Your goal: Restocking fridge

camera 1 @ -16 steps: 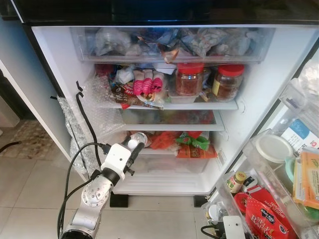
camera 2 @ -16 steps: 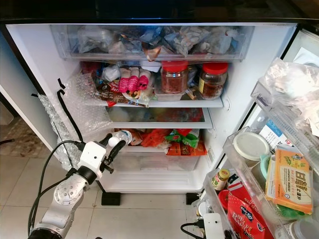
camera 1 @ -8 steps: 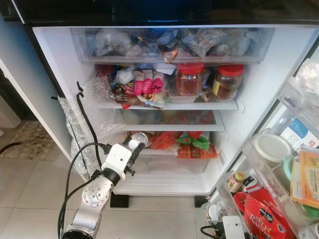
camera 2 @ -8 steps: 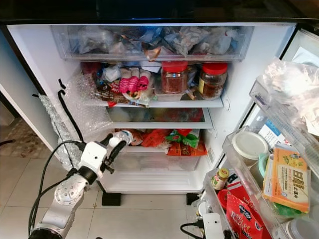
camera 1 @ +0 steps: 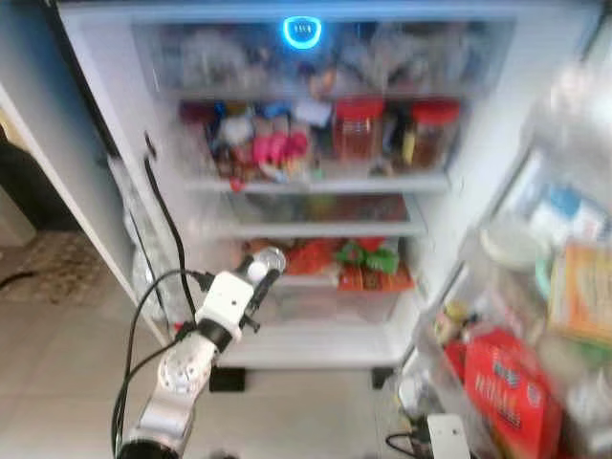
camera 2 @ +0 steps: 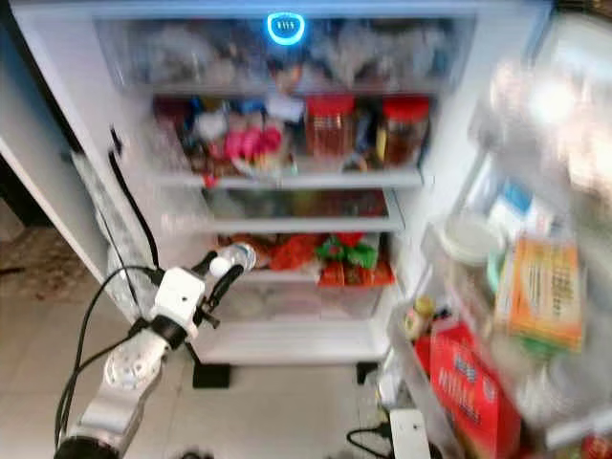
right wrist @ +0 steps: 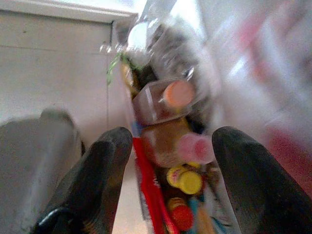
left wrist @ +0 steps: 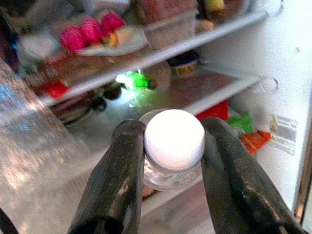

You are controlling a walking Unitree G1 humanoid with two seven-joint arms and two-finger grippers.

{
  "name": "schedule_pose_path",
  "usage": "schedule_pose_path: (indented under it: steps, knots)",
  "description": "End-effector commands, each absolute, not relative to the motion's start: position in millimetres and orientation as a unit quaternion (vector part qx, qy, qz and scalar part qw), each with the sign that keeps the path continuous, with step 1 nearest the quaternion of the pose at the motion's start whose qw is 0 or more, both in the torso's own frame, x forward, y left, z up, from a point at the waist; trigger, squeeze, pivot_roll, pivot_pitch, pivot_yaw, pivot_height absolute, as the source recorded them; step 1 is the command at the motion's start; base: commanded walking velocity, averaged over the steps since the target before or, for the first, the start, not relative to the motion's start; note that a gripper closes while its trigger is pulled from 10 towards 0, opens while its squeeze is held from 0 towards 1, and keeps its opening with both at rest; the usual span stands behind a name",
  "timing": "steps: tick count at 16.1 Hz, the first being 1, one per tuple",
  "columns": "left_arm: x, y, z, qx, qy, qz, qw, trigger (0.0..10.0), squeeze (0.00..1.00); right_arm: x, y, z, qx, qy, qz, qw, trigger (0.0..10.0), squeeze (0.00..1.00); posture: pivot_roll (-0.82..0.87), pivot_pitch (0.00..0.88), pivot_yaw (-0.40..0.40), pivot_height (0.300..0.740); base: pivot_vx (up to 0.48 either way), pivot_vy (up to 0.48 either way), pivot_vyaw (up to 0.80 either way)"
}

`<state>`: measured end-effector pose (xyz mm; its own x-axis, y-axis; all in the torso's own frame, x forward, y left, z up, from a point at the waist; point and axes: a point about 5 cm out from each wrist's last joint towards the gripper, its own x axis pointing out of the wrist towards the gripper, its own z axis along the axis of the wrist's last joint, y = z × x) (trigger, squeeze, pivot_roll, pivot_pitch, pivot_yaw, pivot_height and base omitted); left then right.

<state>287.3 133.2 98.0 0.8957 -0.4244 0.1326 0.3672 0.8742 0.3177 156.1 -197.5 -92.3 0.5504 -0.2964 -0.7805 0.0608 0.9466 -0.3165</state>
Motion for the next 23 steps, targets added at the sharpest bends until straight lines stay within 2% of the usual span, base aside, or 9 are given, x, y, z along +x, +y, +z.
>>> schedule_pose_path:
  steps: [1, 16, 23]
  knots:
    - [287.5, 133.0, 99.5, 0.150, -0.100, -0.207, 0.962, 10.0, 0.00, 152.1, -196.6, -94.0, -0.114, 0.465, -0.100, 0.872, 10.0, 0.00, -0.12, 0.053, -0.003, 0.603, 0.000, 0.000, 0.00]
    - [289.4, 132.5, 107.6, 0.153, -0.115, -0.201, 0.961, 10.0, 0.00, 154.7, -195.5, -91.8, -0.095, 0.442, -0.098, 0.887, 10.0, 0.00, -0.12, 0.055, -0.002, 0.603, 0.000, 0.000, 0.00]
    - [293.3, 122.9, 140.1, 0.219, -0.194, -0.193, 0.936, 10.0, 0.00, 159.0, -190.5, -88.7, -0.048, 0.410, -0.074, 0.908, 10.0, 0.00, -0.12, 0.055, -0.001, 0.603, 0.000, 0.000, 0.00]
